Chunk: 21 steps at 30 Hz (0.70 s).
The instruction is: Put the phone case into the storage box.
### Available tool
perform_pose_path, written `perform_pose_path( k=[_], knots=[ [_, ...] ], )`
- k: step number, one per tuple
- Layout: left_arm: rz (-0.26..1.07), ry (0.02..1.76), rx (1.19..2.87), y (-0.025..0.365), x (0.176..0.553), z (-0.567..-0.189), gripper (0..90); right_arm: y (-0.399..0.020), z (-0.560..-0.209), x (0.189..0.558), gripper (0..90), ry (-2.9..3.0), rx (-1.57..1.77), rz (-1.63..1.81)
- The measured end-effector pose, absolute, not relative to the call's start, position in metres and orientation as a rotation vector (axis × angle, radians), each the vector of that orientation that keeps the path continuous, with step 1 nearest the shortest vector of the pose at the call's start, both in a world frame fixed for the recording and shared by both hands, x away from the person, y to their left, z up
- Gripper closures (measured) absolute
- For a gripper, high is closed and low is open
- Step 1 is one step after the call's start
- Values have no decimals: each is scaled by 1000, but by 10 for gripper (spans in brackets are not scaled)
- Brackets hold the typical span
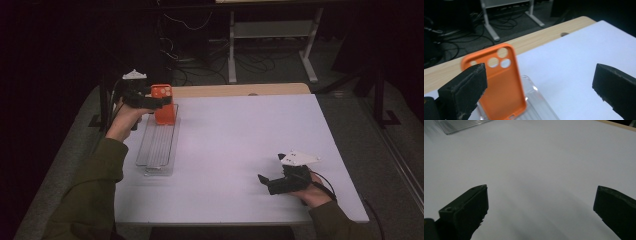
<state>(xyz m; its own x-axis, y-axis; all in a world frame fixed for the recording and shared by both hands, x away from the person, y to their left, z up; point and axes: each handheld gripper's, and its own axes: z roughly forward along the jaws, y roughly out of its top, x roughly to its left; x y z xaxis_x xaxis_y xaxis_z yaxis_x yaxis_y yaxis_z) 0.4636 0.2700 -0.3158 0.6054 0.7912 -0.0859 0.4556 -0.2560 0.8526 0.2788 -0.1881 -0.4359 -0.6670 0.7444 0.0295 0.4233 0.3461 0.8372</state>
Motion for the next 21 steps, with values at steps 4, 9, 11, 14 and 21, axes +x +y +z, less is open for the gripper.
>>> perform_pose_path(
  k=[4,9,11,14,21],
  knots=[
    [419,964,1902,267,451,-317,0,-188,-435,279,0,2263,1023,1244],
    [393,905,1929,261,436,-318,0,-188,-435,279,0,2272,1004,1240],
    [387,885,1928,259,430,-318,0,-188,-434,279,0,2272,1010,1247],
    [378,853,1924,255,421,-319,0,-188,-433,280,0,2269,998,1252],
    [344,798,1933,248,403,-324,0,-188,-432,279,0,2272,999,1261]
  ],
)
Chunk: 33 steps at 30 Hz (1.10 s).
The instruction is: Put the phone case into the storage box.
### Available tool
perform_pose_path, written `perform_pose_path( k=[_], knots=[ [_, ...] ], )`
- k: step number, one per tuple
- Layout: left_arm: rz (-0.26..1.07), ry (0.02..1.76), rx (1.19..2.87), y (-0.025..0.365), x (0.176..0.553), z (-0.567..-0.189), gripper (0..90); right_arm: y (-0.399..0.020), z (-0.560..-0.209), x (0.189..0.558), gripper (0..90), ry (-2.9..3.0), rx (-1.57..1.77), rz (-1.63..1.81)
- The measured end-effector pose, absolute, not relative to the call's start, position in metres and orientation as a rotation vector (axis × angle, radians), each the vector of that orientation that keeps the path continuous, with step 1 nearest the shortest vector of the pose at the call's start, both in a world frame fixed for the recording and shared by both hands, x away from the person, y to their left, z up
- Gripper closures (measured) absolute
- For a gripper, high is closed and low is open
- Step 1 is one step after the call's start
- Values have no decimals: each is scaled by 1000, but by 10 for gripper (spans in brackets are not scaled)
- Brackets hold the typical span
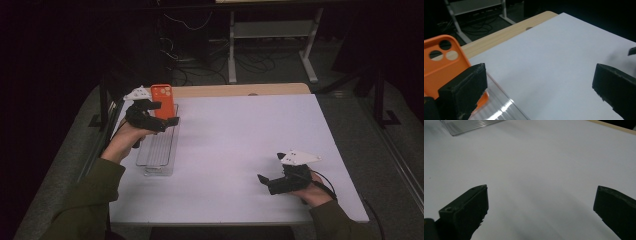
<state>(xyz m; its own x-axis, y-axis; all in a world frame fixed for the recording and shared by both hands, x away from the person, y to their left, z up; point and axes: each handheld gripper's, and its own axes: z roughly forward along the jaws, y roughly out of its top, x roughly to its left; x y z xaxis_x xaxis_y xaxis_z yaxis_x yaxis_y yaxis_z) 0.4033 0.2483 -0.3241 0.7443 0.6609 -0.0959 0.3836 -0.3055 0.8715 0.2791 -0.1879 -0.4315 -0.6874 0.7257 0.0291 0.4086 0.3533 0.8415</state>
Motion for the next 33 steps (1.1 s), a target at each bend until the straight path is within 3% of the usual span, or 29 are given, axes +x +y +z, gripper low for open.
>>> perform_pose_path(
  k=[33],
  knots=[
    [281,724,1904,251,327,-373,0,-188,-426,279,0,2269,945,1282]
  ],
)
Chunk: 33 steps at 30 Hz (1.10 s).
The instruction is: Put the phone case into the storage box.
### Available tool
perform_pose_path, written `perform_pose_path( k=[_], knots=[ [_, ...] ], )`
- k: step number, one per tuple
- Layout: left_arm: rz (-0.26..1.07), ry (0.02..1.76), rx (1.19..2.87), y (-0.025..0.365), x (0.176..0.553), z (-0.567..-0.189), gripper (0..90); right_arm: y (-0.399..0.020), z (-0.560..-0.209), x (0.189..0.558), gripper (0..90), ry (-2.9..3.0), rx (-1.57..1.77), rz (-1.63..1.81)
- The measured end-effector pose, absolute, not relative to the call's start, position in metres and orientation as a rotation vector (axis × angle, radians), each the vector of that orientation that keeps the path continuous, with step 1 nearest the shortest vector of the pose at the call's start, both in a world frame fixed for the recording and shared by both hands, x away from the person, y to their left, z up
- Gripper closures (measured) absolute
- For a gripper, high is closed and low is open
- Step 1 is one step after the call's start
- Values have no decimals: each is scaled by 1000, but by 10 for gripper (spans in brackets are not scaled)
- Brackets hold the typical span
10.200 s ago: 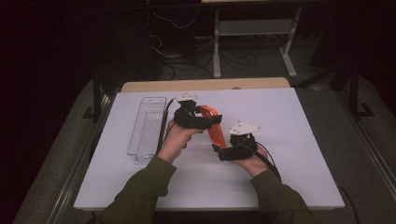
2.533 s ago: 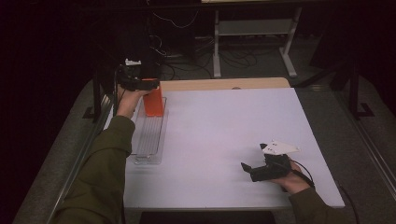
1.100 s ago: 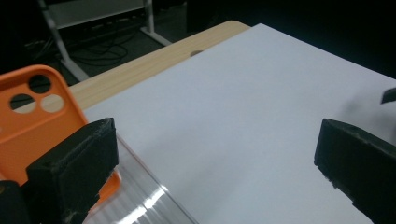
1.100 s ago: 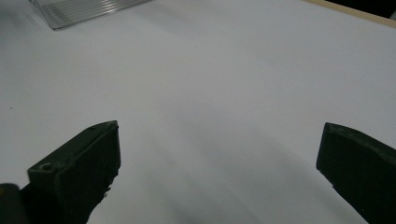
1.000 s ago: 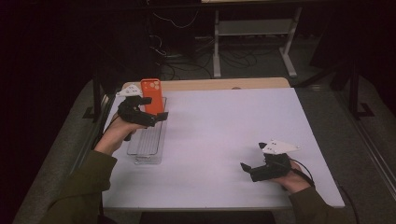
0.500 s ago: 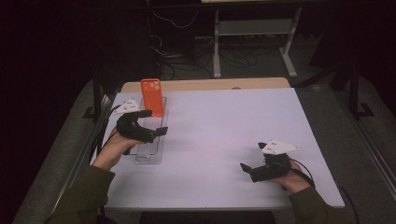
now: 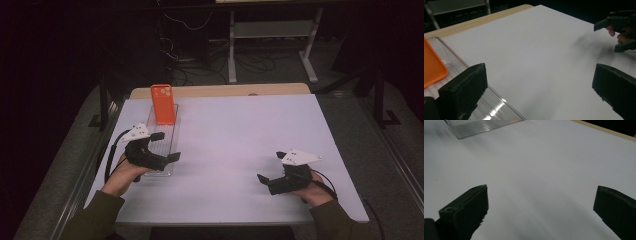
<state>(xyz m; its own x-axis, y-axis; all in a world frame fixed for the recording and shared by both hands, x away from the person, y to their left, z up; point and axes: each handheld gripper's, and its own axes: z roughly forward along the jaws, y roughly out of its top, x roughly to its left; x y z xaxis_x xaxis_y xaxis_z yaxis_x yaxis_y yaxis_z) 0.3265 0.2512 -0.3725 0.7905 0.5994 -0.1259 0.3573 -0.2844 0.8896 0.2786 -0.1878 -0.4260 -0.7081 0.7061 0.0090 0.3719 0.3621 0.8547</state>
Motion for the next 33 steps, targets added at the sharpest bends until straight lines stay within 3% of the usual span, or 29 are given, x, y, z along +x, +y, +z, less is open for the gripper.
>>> perform_pose_path(
  k=[33],
  knots=[
    [257,728,1911,257,307,-402,0,-188,-418,278,0,2256,903,1308]
  ],
)
